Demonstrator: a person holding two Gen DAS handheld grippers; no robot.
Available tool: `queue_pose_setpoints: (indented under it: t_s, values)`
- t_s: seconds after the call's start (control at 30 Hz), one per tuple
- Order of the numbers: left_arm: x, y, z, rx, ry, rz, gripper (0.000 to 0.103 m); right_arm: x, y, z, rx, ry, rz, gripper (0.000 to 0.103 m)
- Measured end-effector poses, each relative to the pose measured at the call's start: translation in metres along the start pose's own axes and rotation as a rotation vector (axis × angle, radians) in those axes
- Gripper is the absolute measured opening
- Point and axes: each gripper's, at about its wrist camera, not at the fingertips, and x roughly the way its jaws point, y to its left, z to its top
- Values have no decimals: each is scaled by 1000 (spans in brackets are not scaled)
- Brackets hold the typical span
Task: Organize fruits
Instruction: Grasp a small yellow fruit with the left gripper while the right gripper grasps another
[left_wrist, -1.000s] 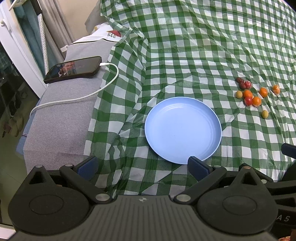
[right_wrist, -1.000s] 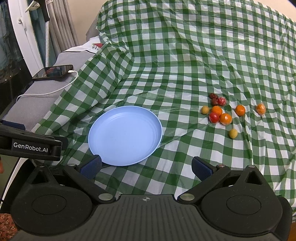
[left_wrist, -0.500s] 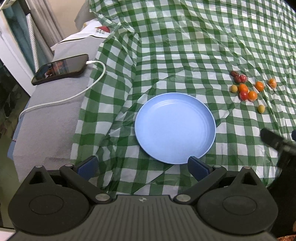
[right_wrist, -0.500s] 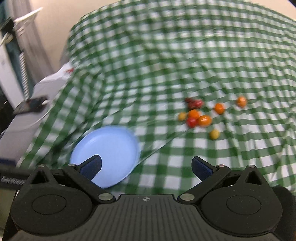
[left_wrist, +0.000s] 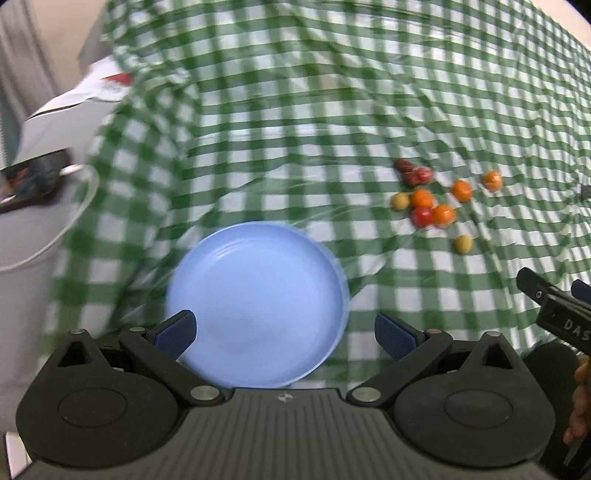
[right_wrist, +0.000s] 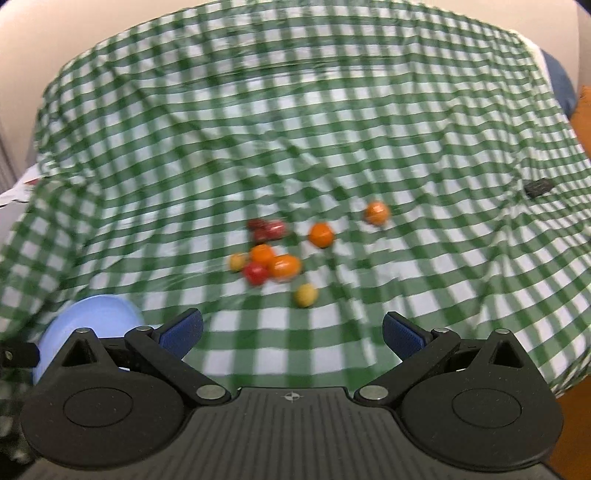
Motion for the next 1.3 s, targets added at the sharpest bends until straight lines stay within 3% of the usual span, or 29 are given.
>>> queue_pose_setpoints:
  t_s: [0.17,0.27,0.4,0.47,0.7,0.87,0.93,0.97,1.0,1.07,1.1,1.13,1.3]
  values:
    - [36,-33,28,42,7,-36,103,31,-25,4,-1,0,-51,102]
    - [62,-52,48,70,-3,-64,102,55,-31,6,-29,24,-15,101]
    - [93,-74,69,123,-43,-92,96,89,-22,4,-122,26,50,78]
    - [110,-84,78,160,-49,-101,93,110,-18,3,-138,45,69,55]
    - [175,-106,109,209,-35,-129,78,169,-8,-4,-145,115,80,54]
    - [208,-116,121,282,16,-227,73,174,-6,-16,-194,65,79,54]
    - [217,-118,123,293,15,-236,68,173,-7,-17,-201,50,85,51]
    - [221,-120,126,296,13,-242,66,173,-6,-18,-214,37,86,39]
    - [222,-119,127,295,18,-253,56,173,-3,-19,-238,28,83,28]
    - [228,-117,132,270,48,-304,45,173,2,-21,-284,14,75,27]
    - [229,-117,133,263,57,-324,32,172,2,-22,-295,10,73,26]
    - [229,-119,134,266,64,-350,26,170,1,-22,-295,7,75,26]
    - [215,-122,128,302,14,-330,26,161,-9,-13,-226,-6,64,26]
